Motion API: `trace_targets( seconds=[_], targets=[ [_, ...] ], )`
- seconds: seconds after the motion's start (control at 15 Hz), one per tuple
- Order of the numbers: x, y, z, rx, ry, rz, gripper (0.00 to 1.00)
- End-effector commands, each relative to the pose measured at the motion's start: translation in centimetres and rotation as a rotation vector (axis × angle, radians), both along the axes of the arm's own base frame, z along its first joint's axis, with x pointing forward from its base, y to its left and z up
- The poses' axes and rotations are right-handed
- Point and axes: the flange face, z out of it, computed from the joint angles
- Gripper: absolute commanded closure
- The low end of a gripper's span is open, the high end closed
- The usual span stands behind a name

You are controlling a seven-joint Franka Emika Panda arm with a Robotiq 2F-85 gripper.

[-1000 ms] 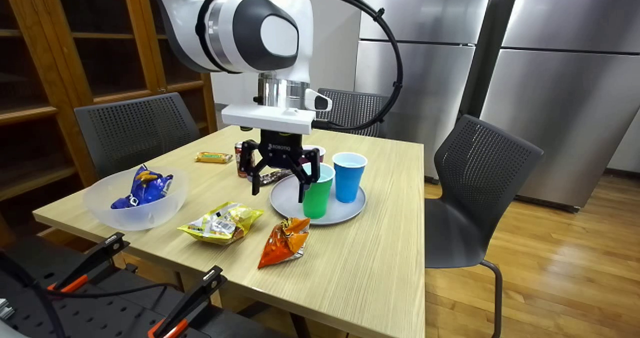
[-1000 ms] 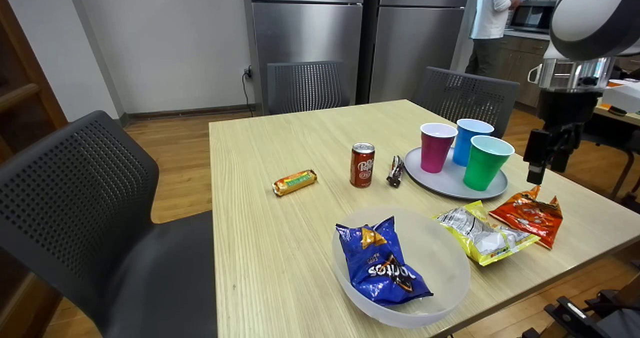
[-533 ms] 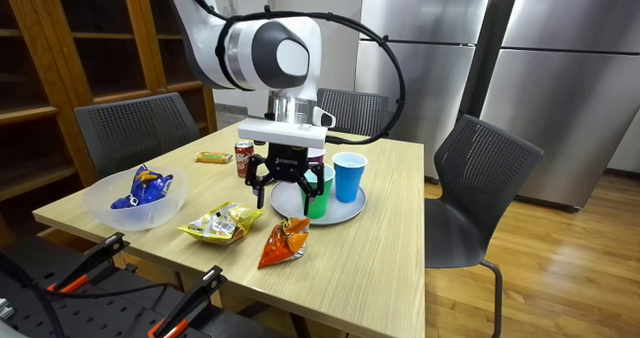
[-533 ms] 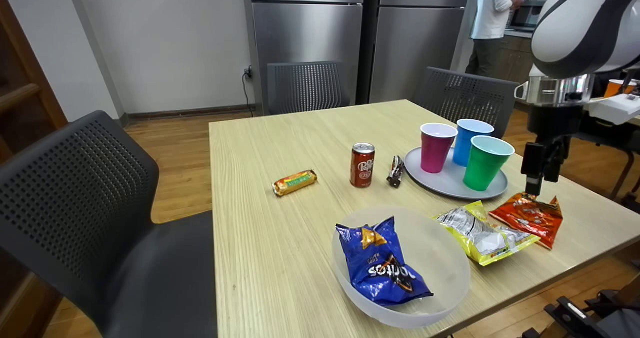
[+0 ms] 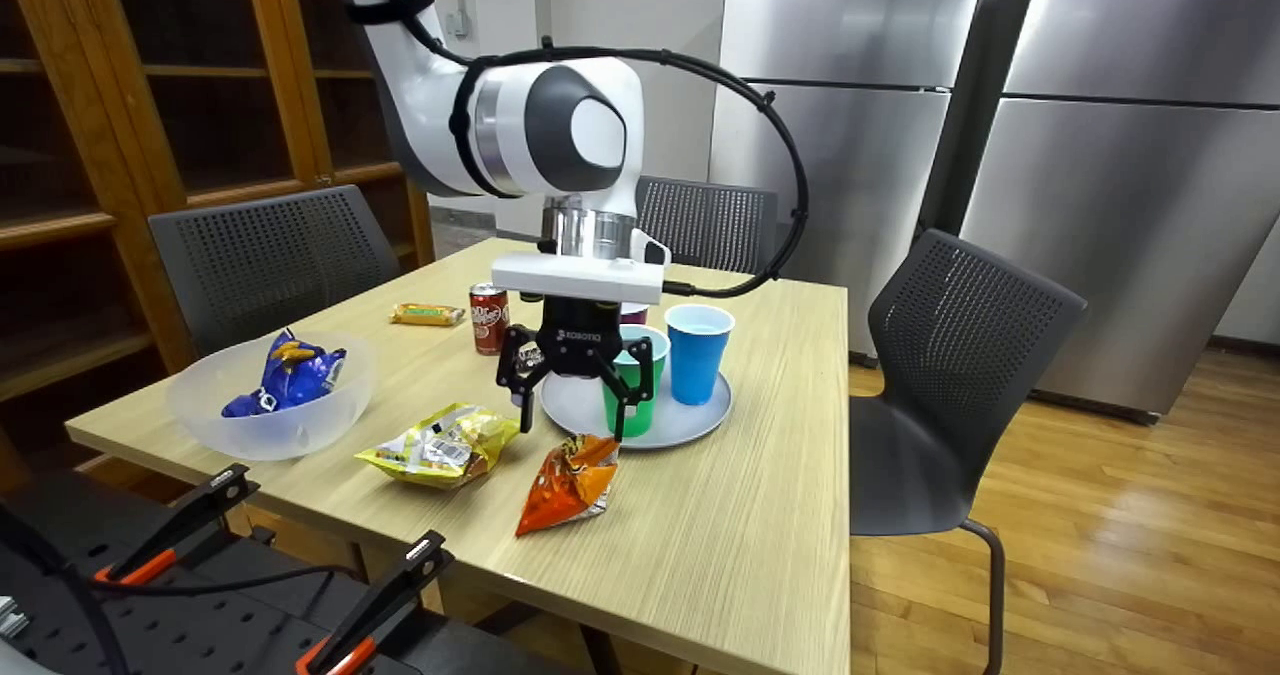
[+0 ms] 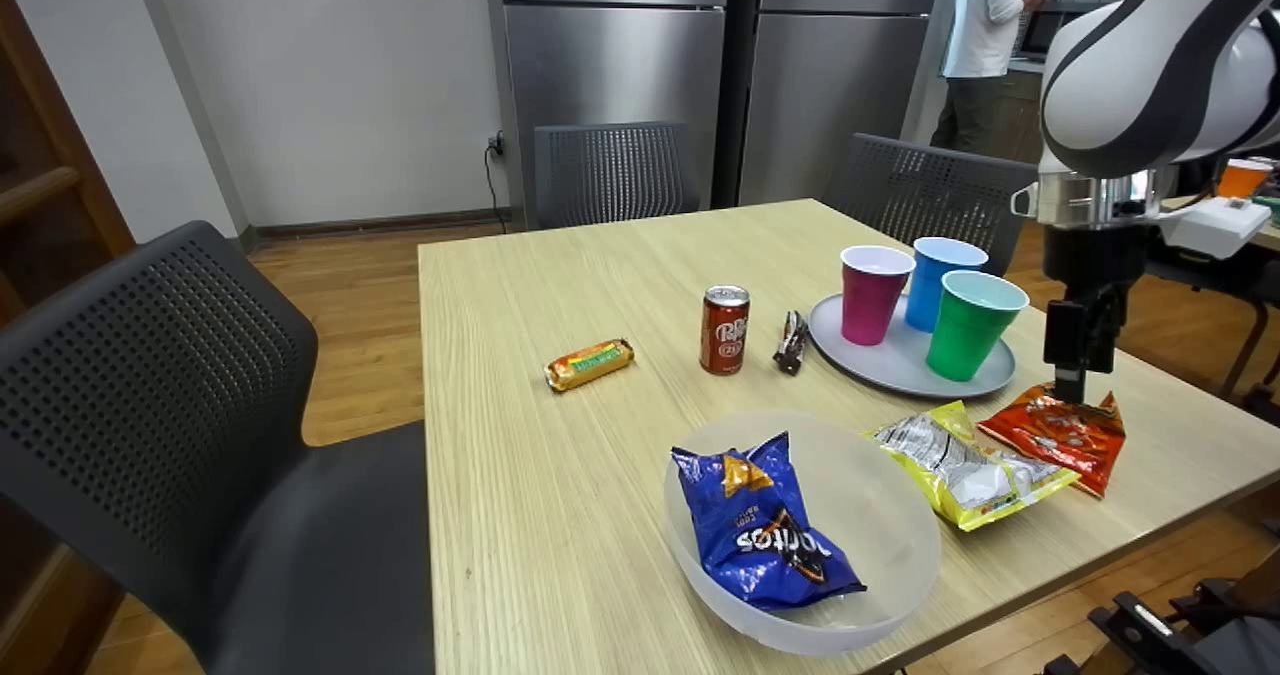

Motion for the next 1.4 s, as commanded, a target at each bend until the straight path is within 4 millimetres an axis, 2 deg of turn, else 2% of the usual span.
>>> trace_targets(
  seconds=[0.0, 1.33],
  targets=[
    [0.1, -0.3, 0.3, -0.006, 0.031, 0.02, 0.0],
    [-0.4, 0.3, -1.7, 0.003, 0.076, 0.009, 0.0]
  ],
)
